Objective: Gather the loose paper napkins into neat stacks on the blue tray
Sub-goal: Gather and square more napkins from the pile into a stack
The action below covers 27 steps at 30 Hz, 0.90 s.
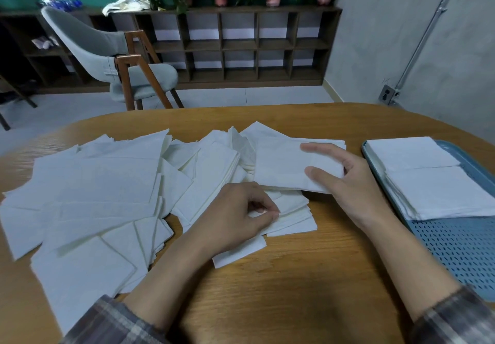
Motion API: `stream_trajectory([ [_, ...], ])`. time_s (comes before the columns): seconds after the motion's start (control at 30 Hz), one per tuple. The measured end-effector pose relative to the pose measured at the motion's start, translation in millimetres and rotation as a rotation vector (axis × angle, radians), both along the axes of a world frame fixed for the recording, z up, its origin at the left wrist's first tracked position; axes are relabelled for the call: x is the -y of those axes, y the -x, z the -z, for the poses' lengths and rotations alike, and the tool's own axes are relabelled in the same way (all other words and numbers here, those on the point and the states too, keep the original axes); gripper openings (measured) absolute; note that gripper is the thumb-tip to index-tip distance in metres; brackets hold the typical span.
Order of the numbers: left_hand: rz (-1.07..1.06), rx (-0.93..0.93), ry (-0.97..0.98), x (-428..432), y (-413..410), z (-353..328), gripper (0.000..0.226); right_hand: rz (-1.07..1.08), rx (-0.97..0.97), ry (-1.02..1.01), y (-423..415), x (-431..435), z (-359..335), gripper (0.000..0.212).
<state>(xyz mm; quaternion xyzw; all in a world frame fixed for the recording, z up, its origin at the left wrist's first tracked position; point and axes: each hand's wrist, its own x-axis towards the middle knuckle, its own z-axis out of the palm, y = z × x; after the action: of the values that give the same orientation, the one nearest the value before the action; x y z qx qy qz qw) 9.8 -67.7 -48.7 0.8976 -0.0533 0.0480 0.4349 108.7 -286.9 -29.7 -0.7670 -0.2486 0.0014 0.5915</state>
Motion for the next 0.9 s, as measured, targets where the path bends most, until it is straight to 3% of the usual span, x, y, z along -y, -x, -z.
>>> stream_trajectory([
  [0.3,0.005,-0.043,0.038,-3.2,-1.0,-1.3,0.007,-0.01,0.007,0.009,1.1,-0.8,0.5,0.037],
  [0.9,0.054,-0.04,-0.105,1.0,2.5,-7.7,0.01,-0.011,0.012,0.023,1.4,-1.8,0.2,0.037],
])
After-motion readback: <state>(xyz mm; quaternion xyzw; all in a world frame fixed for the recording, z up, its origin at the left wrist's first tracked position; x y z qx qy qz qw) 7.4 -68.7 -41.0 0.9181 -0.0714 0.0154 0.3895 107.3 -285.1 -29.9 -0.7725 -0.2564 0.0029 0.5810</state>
